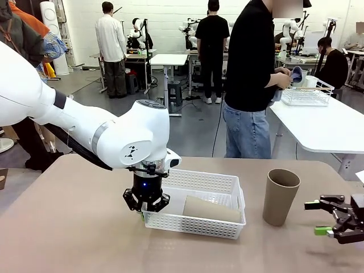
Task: Clean and organize the cups into the basket.
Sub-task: Pick up the Reusable plastic cup from the right side of the table and stack it inside the Organizing basket in the center of the table.
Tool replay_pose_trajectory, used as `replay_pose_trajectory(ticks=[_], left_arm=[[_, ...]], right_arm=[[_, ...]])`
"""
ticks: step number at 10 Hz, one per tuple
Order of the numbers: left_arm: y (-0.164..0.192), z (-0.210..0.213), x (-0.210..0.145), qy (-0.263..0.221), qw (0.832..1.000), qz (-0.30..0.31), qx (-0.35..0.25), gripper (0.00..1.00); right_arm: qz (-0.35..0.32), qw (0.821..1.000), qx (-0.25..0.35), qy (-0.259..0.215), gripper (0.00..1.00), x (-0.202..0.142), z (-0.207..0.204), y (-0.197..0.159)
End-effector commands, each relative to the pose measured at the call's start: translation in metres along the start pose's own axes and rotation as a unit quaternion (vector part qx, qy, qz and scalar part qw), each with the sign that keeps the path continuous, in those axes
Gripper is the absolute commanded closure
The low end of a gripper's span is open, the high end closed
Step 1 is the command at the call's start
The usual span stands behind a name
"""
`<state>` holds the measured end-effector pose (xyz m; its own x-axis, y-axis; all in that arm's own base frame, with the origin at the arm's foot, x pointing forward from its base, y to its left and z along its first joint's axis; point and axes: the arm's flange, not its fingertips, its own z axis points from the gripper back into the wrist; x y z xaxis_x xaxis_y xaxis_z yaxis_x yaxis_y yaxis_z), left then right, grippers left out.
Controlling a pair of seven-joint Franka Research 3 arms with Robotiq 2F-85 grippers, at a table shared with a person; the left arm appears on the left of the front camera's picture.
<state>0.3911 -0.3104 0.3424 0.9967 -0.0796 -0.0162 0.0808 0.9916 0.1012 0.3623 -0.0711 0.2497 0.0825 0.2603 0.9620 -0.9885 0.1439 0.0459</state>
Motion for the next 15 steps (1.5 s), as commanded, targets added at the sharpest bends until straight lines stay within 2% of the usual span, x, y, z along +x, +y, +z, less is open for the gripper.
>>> replay_pose_trajectory(ticks=[1,9,15], left_arm=[[0.0,-0.002,-0.002,0.003,1.0,0.001,0.005,1.0],[0.0,-0.002,-0.002,0.003,1.0,0.001,0.005,1.0],[0.0,-0.002,-0.002,0.003,1.0,0.001,0.005,1.0]], right_arm=[[0.004,1.0,-0.009,-0.006,0.0,0.0,-0.006,-0.013],[-0.051,0.998,-0.001,-0.024,0.0,-0.005,-0.027,-0.055],[-0.052,0.998,0.012,-0.029,0.0,-0.003,-0.045,-0.069]])
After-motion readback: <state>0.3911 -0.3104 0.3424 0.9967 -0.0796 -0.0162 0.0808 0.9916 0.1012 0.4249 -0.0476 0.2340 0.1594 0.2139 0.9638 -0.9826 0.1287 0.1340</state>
